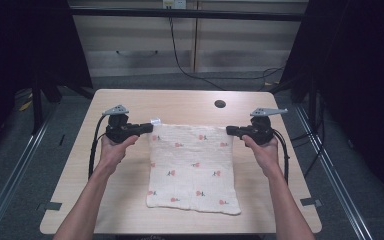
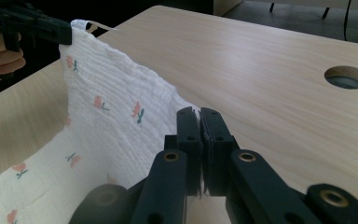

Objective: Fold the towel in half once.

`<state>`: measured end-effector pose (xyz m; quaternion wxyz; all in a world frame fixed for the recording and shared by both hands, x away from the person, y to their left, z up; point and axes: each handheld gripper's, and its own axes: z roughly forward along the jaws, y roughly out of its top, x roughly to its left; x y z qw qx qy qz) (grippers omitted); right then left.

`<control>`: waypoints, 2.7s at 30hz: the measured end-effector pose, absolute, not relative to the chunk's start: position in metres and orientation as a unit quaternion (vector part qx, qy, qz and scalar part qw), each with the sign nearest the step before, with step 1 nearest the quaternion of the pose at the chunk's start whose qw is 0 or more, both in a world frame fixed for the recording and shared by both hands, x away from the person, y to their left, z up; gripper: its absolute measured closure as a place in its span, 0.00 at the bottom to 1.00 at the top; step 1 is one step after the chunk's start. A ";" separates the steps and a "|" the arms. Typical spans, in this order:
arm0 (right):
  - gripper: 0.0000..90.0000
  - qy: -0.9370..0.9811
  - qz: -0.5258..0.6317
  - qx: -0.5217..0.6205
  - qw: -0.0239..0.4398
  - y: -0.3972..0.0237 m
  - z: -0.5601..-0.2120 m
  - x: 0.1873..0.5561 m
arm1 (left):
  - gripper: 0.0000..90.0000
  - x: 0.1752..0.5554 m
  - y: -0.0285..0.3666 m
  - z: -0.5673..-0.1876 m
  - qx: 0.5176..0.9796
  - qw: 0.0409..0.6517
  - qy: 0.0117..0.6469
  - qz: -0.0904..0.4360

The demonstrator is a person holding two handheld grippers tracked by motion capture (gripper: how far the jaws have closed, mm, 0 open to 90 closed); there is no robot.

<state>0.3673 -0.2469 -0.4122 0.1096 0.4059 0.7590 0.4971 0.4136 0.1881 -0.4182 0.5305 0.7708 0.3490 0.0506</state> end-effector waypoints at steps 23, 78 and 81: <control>0.98 0.773 0.484 0.391 0.123 -0.243 -0.405 0.367 | 0.95 0.404 0.189 -0.415 0.769 0.538 0.341 0.061; 0.98 0.826 0.437 0.353 0.050 -0.240 -0.489 0.236 | 0.95 0.287 0.200 -0.479 0.840 0.466 0.277 0.023; 0.97 0.830 0.429 0.353 0.045 -0.239 -0.494 0.231 | 0.95 0.282 0.198 -0.483 0.847 0.457 0.271 0.017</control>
